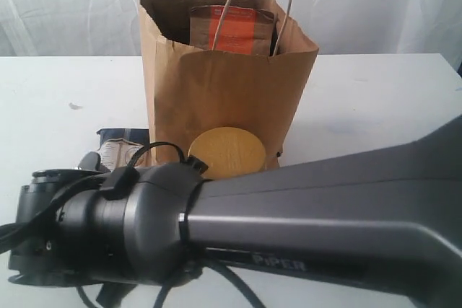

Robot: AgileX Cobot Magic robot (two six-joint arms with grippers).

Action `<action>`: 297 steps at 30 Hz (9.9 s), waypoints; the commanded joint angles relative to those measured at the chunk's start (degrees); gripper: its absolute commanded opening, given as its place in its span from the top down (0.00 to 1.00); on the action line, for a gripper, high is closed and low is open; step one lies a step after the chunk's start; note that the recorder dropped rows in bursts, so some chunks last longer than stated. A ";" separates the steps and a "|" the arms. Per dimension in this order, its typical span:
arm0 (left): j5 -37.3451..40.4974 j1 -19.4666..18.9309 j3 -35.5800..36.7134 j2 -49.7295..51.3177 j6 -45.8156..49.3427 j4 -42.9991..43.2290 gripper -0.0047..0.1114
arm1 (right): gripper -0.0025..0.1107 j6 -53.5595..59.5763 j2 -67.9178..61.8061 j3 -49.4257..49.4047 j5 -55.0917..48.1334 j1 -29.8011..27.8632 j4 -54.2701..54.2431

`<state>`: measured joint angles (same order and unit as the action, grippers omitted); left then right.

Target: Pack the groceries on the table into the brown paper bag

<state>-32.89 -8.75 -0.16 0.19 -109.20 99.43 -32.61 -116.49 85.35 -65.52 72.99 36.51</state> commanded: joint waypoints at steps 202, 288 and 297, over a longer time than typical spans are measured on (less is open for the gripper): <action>0.03 -0.04 0.16 -0.19 0.02 0.52 0.96 | 0.98 38.22 33.29 12.80 38.42 -30.20 -66.94; -0.07 -0.04 0.16 -0.19 0.02 0.52 0.96 | 0.30 40.02 14.76 13.41 37.92 -33.65 -32.93; -0.07 -0.04 0.16 -0.19 0.02 0.52 0.96 | 0.30 40.02 16.45 13.41 47.43 -33.65 -33.72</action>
<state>-32.71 -8.75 -0.16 0.19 -109.20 99.43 7.14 -101.60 98.63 -21.80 39.64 2.51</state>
